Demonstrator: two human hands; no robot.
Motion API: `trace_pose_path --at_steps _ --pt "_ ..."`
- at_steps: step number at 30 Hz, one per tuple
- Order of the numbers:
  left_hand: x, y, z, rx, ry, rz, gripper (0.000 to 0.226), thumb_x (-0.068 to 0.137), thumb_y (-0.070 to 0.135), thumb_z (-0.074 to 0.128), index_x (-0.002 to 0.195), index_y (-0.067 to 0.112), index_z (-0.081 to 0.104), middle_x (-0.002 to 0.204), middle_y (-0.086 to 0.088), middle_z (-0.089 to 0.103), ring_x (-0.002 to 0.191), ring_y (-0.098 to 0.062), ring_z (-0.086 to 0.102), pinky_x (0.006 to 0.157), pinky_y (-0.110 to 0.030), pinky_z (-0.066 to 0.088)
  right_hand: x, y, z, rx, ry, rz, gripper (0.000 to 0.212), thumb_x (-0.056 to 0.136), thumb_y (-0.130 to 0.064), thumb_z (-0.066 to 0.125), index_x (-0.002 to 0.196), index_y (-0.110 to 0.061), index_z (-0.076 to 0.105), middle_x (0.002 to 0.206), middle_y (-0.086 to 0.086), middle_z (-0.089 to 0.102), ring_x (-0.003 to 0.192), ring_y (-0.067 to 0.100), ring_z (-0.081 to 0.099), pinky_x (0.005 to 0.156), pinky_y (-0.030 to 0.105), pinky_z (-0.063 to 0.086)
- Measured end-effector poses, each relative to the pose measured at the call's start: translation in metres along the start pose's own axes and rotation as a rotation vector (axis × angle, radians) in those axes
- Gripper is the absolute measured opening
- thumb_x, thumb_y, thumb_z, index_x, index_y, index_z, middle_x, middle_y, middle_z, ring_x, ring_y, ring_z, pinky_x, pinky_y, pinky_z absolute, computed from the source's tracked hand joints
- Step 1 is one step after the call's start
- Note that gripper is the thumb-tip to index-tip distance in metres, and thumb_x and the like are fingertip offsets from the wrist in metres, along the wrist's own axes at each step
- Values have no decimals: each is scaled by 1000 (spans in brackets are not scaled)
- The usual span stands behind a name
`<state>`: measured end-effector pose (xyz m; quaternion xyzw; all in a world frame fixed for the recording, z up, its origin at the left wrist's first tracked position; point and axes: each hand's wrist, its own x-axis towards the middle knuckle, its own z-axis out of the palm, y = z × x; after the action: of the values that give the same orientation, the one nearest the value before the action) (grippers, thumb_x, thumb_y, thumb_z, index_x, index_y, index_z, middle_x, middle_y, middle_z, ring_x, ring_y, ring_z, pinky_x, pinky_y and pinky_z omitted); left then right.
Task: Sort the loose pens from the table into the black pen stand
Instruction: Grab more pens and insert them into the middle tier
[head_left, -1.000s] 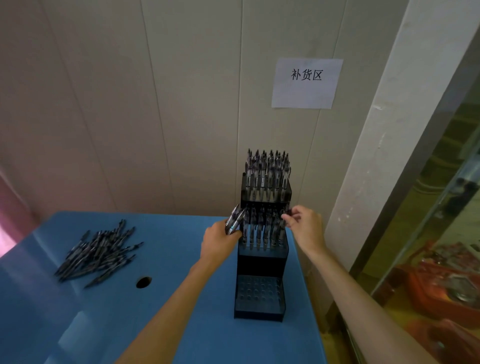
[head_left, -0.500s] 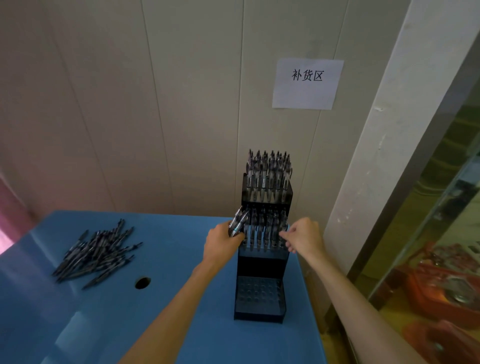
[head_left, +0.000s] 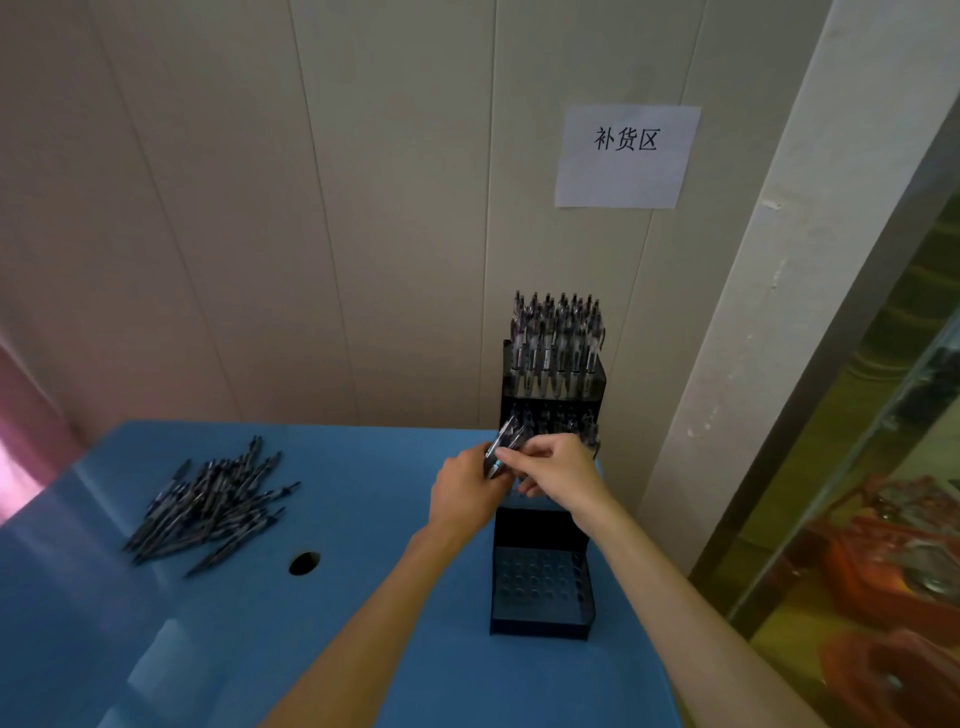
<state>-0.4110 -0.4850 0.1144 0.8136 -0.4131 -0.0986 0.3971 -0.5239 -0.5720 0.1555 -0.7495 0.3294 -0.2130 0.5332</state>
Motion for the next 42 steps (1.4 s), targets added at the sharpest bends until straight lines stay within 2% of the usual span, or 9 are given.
trace_pose_path --at_steps 3,6,11,14,20,26,31,37,42 --pt "3 -5 -2 19 -3 -5 13 86 36 63 83 24 60 67 5 64 63 -14 62 53 -33 48 1 3 4 35 11 5 21 89 -30 74 83 -10 75 76 5 74 67 17 70 66 29 59" --pt "6 -8 -4 28 -27 -26 17 84 39 67 82 24 59 66 6 62 63 -16 61 49 -29 41 5 6 10 61 60 16 17 95 -24 66 93 -9 74 82 4 76 75 19 73 72 35 62" --pt "7 -24 -9 33 -74 -100 16 81 24 69 76 23 53 64 1 55 56 -21 51 52 -29 39 16 6 0 215 269 -49 16 101 -18 56 101 -3 63 89 15 74 74 23 75 73 41 63" --pt "7 -33 -12 1 -48 -145 29 83 21 68 69 22 43 61 0 48 52 -18 42 52 -29 34 16 8 -7 55 322 -210 14 97 -24 63 95 -11 61 79 5 73 69 18 73 69 42 63" --pt "9 -31 -18 -47 -23 -137 32 83 19 66 68 19 38 58 2 41 50 -17 34 52 -29 29 20 17 -1 -256 420 -369 20 90 -33 72 88 -16 63 70 -8 70 63 3 67 65 37 60" --pt "11 -26 -22 -39 4 -109 30 83 19 66 68 19 39 58 2 42 50 -16 35 50 -27 29 25 20 9 -300 393 -348 21 89 -36 71 90 -16 63 70 -8 69 65 6 68 66 40 60" --pt "12 -26 -24 -59 -1 -95 29 82 20 66 69 19 40 57 2 42 50 -16 35 51 -29 30 24 18 18 -353 408 -327 20 90 -34 72 89 -16 62 68 -8 68 63 3 66 65 32 59" --pt "11 -29 -24 -57 -4 -89 26 82 19 66 69 21 44 58 2 45 49 -16 38 50 -28 33 25 24 24 -399 364 -244 30 85 -34 79 71 -14 60 56 -1 63 54 11 62 57 31 53" --pt "9 -28 -23 -62 -2 -88 28 81 18 65 67 23 42 57 3 44 49 -16 38 50 -28 33 22 31 28 -441 367 -249 36 84 -36 79 62 -13 61 53 -3 61 51 9 60 55 30 54"
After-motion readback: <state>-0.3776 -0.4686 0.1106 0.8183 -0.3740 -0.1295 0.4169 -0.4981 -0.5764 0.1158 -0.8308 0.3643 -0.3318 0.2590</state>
